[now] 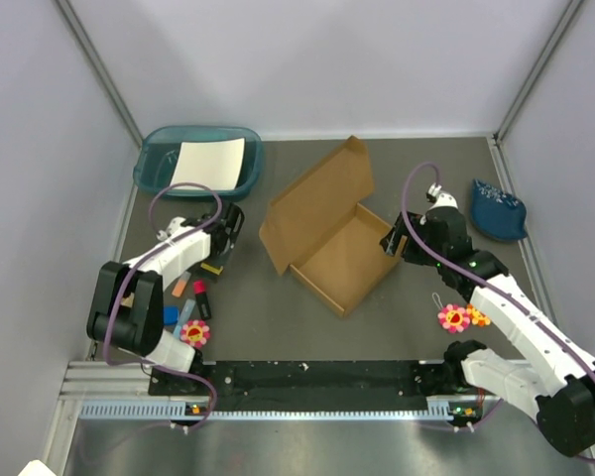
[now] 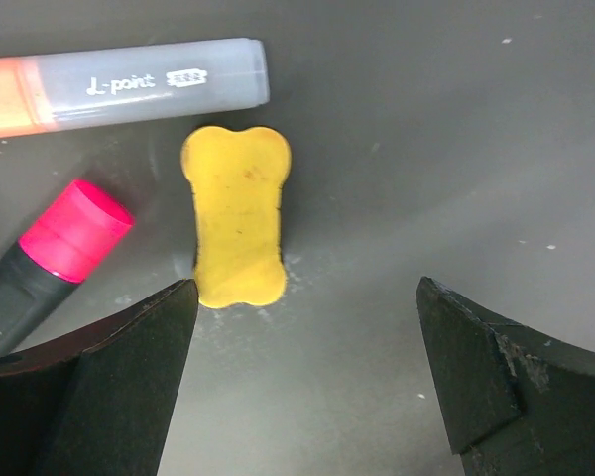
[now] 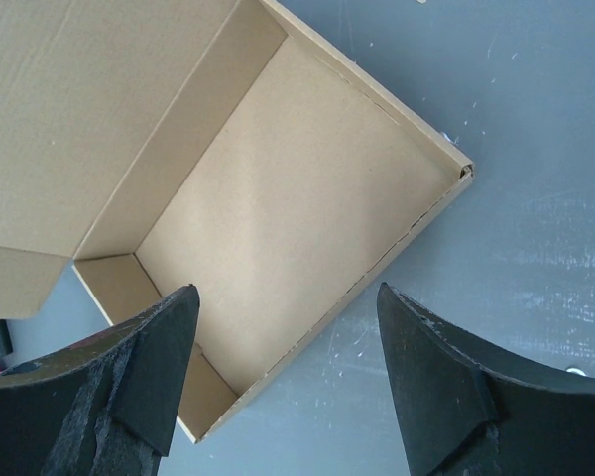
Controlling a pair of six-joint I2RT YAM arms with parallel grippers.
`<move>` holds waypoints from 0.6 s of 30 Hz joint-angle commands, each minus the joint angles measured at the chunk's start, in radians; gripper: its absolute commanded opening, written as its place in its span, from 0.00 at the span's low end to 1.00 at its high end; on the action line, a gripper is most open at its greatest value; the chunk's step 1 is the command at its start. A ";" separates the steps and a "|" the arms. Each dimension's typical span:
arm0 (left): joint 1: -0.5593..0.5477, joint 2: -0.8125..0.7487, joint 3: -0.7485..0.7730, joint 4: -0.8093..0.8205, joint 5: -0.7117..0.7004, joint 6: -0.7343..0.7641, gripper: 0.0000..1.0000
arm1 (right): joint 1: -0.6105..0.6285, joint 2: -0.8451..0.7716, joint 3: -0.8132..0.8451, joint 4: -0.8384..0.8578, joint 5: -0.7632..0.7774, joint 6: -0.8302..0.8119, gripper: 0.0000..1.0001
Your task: Fold the paper box
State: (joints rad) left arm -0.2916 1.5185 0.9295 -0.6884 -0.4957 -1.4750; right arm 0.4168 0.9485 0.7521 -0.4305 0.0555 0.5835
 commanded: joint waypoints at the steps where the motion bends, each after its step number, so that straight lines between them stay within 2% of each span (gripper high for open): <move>1: 0.032 -0.020 -0.063 0.058 0.012 0.019 0.96 | 0.010 0.009 0.016 0.030 -0.009 -0.010 0.73; 8: 0.101 0.040 -0.109 0.171 0.072 0.059 0.89 | 0.010 -0.028 0.019 0.012 -0.016 -0.011 0.73; 12: 0.114 0.063 -0.090 0.194 0.095 0.084 0.76 | 0.010 -0.050 0.021 -0.005 -0.016 -0.010 0.73; 15: 0.114 0.068 -0.096 0.211 0.114 0.102 0.59 | 0.010 -0.059 0.015 -0.011 -0.010 -0.007 0.73; 16: 0.114 0.068 -0.100 0.219 0.117 0.110 0.49 | 0.008 -0.059 0.015 -0.013 -0.009 -0.005 0.73; 18: 0.114 0.062 -0.113 0.230 0.124 0.120 0.38 | 0.008 -0.063 0.015 -0.016 -0.011 -0.002 0.73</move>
State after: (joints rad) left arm -0.1810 1.5585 0.8433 -0.5098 -0.4313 -1.3819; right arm 0.4168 0.9081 0.7521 -0.4454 0.0471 0.5838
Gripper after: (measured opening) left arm 0.468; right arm 0.729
